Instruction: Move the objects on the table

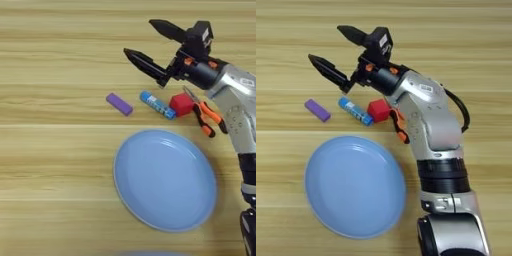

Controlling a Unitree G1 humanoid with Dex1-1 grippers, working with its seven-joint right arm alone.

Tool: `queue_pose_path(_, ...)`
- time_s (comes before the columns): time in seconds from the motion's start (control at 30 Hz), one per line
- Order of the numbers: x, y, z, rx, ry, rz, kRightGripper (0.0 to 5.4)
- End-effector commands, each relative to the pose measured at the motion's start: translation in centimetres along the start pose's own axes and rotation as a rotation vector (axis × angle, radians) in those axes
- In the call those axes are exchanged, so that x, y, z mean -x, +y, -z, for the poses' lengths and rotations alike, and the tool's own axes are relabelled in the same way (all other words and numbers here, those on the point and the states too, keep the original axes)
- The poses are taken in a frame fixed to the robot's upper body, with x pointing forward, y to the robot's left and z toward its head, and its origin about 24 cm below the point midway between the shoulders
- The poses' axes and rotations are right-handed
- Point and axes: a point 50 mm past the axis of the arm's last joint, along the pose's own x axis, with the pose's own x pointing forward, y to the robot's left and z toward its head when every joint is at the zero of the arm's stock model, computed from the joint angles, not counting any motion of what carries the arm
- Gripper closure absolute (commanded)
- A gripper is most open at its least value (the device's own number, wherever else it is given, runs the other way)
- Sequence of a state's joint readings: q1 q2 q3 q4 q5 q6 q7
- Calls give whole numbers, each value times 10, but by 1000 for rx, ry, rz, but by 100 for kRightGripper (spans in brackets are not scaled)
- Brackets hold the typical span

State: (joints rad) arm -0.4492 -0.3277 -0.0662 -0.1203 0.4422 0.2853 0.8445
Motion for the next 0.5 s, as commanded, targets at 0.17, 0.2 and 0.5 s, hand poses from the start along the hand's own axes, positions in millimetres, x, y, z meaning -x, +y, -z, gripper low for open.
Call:
queue_pose_path(0.17, 23, -2, -36, 100, -5, -75, 3)
queue_pose_path(0.2, 26, 0, -36, 101, 6, -91, 3)
queue_pose_path(0.5, 52, 12, -33, 87, 127, -252, 3)
